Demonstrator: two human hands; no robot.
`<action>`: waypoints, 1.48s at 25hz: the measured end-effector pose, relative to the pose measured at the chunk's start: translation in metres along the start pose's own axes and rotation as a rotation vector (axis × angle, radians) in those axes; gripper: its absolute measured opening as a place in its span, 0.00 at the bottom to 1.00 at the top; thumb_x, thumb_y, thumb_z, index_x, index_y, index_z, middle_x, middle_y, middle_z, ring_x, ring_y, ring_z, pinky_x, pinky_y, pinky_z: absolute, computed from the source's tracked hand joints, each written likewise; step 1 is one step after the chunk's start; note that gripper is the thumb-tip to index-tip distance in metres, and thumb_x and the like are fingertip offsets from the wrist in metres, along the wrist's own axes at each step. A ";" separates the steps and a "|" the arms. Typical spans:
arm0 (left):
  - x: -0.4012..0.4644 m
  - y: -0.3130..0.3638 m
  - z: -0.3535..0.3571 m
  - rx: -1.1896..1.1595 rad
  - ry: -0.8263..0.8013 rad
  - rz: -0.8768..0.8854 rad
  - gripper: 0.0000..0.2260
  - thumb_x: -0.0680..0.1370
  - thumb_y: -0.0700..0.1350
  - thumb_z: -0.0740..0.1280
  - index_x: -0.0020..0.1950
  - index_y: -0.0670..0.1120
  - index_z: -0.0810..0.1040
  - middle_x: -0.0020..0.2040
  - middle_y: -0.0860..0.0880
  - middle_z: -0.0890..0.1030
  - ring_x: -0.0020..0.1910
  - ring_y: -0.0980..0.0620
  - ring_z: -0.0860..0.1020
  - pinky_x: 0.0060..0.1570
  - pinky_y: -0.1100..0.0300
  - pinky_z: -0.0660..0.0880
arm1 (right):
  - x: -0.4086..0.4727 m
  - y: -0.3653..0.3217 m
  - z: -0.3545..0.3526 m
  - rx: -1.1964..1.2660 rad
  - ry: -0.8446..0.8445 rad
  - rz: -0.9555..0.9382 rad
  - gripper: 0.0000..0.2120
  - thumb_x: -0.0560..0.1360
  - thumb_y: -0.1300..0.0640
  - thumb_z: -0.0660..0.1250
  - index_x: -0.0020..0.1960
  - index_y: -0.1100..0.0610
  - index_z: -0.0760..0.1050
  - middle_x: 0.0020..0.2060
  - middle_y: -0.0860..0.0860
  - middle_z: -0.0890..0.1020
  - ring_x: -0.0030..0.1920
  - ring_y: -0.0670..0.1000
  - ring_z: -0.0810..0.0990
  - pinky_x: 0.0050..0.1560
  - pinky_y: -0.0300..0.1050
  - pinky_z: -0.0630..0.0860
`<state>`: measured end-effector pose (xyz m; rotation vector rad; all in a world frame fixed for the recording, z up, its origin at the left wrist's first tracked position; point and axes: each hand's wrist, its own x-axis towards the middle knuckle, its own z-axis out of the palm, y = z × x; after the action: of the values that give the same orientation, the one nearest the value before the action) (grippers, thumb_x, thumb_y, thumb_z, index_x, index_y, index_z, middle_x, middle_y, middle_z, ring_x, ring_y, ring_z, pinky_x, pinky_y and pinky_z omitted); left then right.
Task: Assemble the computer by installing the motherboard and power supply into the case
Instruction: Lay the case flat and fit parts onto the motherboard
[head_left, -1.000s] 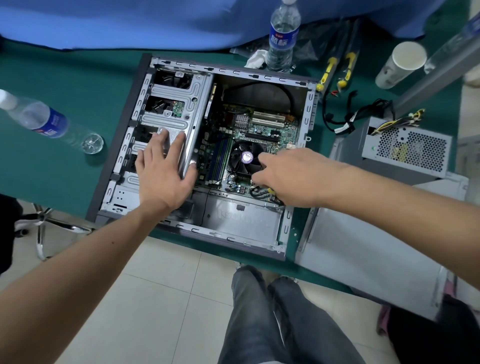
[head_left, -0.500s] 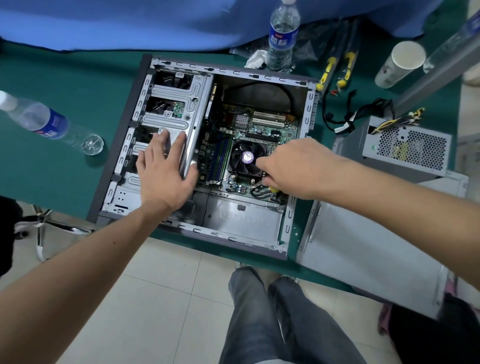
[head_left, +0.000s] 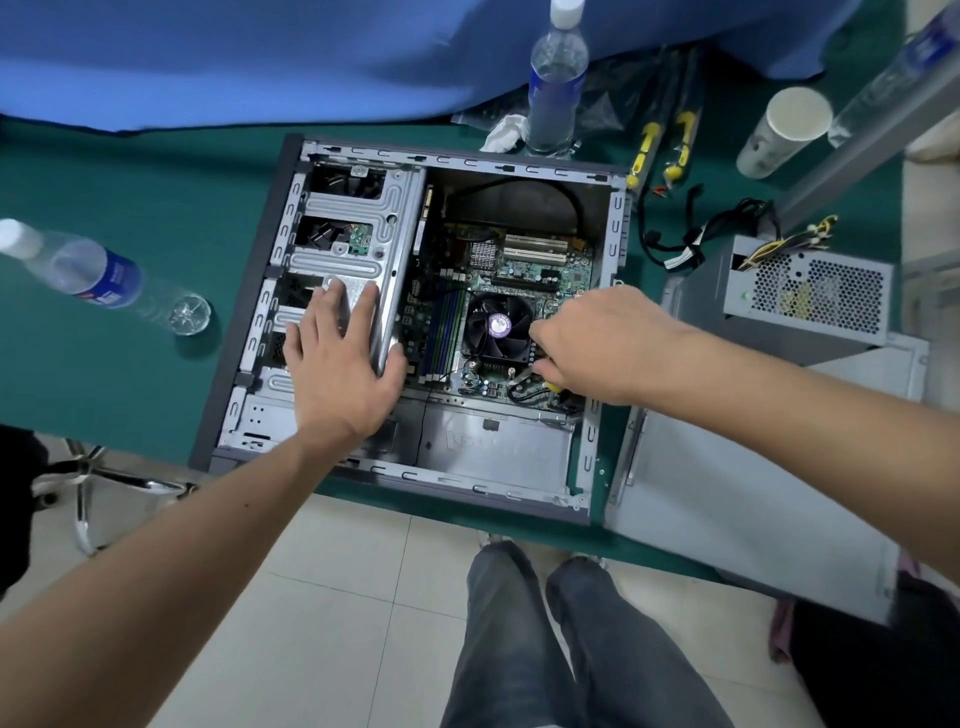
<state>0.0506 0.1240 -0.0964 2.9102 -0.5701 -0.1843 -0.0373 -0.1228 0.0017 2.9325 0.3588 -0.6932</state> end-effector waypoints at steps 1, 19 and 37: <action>0.000 0.000 0.000 0.005 -0.003 -0.002 0.31 0.76 0.59 0.56 0.79 0.53 0.59 0.78 0.43 0.58 0.78 0.43 0.53 0.74 0.39 0.53 | -0.001 -0.002 0.003 -0.006 -0.011 0.011 0.17 0.84 0.46 0.54 0.51 0.57 0.74 0.31 0.49 0.70 0.31 0.51 0.70 0.30 0.44 0.68; 0.004 -0.001 0.003 0.005 -0.023 0.014 0.33 0.75 0.61 0.53 0.80 0.52 0.57 0.79 0.42 0.56 0.79 0.43 0.51 0.74 0.38 0.51 | -0.006 -0.014 0.016 0.215 0.020 0.144 0.15 0.82 0.44 0.56 0.55 0.56 0.66 0.38 0.50 0.67 0.34 0.52 0.71 0.29 0.45 0.66; 0.001 -0.007 -0.001 -0.006 -0.028 0.000 0.33 0.75 0.60 0.55 0.79 0.52 0.59 0.79 0.42 0.57 0.78 0.43 0.51 0.74 0.38 0.50 | -0.035 0.032 -0.001 0.856 0.331 0.587 0.12 0.75 0.43 0.67 0.42 0.51 0.75 0.30 0.49 0.80 0.28 0.49 0.76 0.32 0.43 0.74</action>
<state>0.0548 0.1304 -0.0970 2.9065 -0.5733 -0.2268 -0.0593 -0.1603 0.0198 3.6079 -0.9967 -0.3011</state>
